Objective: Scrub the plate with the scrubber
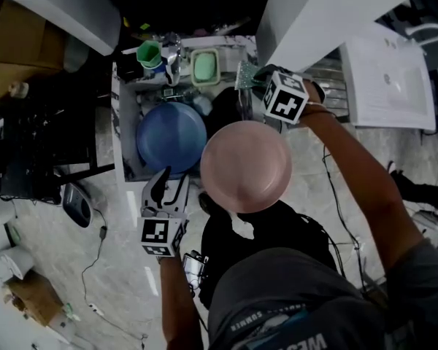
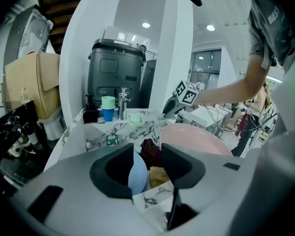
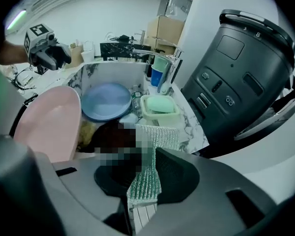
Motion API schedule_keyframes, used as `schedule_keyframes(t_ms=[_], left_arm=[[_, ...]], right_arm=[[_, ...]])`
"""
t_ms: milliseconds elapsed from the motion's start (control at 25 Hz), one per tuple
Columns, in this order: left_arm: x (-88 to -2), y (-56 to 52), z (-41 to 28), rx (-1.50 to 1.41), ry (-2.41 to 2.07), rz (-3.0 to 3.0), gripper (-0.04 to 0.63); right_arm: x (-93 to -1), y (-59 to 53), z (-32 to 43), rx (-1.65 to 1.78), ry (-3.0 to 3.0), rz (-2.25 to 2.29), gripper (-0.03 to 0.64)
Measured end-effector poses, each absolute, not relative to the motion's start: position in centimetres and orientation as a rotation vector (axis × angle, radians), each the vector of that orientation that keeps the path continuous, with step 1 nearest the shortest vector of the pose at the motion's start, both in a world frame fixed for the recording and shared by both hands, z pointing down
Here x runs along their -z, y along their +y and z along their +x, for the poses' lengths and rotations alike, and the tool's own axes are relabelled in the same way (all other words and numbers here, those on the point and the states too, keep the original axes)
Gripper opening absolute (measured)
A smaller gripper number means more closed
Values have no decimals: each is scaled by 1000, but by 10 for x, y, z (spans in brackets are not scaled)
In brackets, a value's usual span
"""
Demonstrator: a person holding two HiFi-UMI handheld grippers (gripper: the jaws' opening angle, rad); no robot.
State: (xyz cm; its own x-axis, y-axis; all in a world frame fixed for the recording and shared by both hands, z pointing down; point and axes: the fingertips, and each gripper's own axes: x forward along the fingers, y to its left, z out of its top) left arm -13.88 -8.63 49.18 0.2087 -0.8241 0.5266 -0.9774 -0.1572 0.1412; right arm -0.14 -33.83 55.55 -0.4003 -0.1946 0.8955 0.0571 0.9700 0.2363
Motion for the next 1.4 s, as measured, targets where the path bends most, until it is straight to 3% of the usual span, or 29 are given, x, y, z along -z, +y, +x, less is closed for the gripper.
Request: schedule_keyframes(t_ms=[320, 640, 880, 960, 1120, 1400], left_arm=[[-490, -83, -133, -474, -1665, 2043, 175], [-466, -70, -138, -496, -1728, 2032, 175], [-418, -62, -154, -537, -1799, 2059, 175], [-399, -46, -165, -551, -1844, 2050, 175], [-359, -23, -176, -516, -1922, 2072, 174], [-281, 3, -157, -414, -1975, 2198, 123]], right_arm=[[-558, -331, -3, 368, -1974, 25, 196], [-544, -323, 9, 396, -1985, 24, 198], [-471, -323, 19, 449, -2092, 134, 196], [-432, -305, 12, 466, -2177, 162, 176], [-334, -253, 3, 387, -2447, 213, 75], [-194, -128, -2, 227, -2888, 97, 32]])
